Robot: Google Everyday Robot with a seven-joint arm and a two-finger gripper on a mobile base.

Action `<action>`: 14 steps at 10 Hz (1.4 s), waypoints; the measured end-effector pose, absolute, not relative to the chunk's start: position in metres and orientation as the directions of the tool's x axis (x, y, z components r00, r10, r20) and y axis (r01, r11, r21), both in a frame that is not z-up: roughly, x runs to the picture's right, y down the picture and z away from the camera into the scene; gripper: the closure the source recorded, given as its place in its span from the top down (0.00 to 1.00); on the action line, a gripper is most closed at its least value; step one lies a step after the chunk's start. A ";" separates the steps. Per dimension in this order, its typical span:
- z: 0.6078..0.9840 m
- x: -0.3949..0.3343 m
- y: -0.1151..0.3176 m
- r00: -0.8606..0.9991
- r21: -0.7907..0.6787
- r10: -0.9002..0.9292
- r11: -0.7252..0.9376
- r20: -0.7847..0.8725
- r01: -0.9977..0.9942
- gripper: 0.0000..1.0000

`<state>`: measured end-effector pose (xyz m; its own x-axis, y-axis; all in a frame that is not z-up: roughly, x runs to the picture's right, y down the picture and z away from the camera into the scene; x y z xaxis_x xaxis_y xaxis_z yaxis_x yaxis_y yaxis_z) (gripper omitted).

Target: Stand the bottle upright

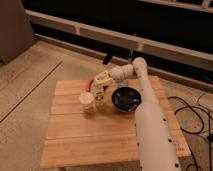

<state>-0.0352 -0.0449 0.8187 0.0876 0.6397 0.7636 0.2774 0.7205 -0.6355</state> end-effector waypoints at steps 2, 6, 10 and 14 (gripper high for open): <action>0.819 -0.035 -0.045 0.088 -0.636 0.640 0.721 0.763 0.277 0.13; 0.819 -0.035 -0.045 0.088 -0.636 0.640 0.721 0.764 0.277 0.55; 0.819 -0.035 -0.045 0.088 -0.636 0.640 0.721 0.764 0.277 0.80; 0.819 -0.035 -0.045 0.088 -0.636 0.640 0.721 0.764 0.277 0.80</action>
